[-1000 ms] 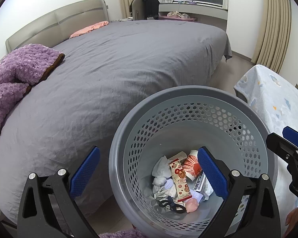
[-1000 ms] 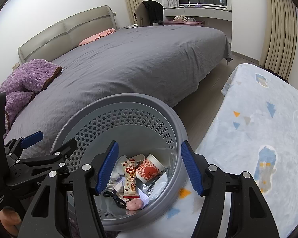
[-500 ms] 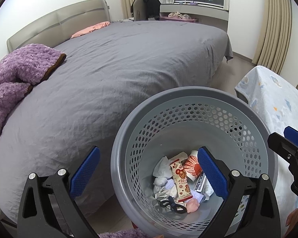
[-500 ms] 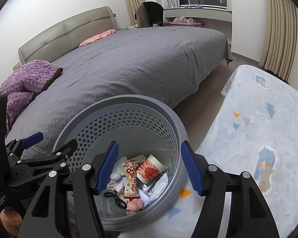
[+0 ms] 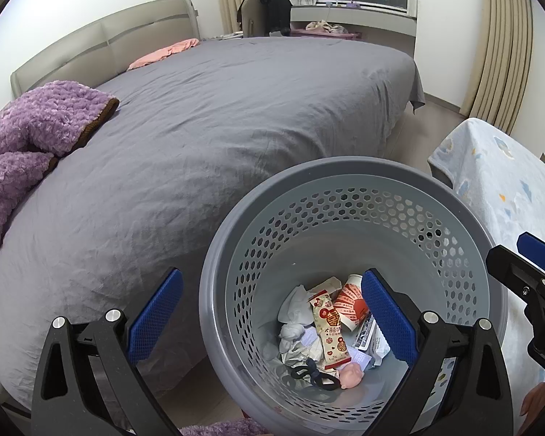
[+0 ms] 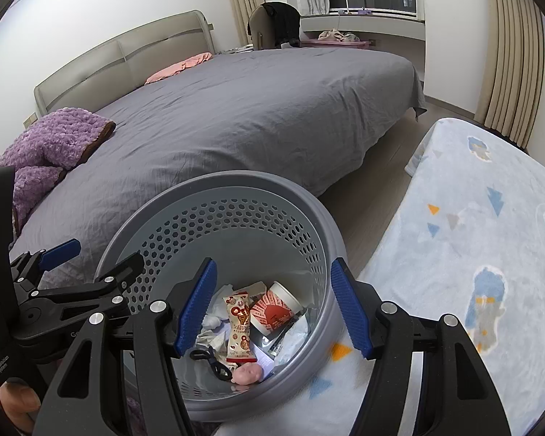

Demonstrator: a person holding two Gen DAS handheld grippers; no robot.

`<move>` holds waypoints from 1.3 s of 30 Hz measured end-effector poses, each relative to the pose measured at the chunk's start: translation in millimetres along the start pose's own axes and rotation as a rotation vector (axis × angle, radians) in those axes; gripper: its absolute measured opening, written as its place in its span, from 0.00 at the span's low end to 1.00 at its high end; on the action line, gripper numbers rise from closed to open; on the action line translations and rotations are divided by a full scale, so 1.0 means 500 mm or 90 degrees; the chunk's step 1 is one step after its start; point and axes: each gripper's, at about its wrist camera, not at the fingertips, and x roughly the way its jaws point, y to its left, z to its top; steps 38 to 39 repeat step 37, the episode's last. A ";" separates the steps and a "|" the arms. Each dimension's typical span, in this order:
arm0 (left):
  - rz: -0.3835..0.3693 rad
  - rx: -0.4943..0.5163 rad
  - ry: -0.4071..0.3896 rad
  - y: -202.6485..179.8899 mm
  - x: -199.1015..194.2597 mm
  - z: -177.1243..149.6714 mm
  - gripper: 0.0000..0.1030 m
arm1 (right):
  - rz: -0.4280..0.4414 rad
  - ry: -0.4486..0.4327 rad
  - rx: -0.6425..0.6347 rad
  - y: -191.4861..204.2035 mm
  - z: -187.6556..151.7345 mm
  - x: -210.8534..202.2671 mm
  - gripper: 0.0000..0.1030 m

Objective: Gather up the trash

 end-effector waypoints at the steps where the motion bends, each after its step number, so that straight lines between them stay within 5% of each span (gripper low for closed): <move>1: 0.001 0.001 0.000 -0.001 0.000 -0.001 0.94 | 0.000 0.000 0.001 0.000 0.000 0.001 0.61; 39: 0.006 0.001 0.001 -0.001 0.001 -0.004 0.94 | 0.003 -0.001 0.002 0.001 -0.001 -0.001 0.61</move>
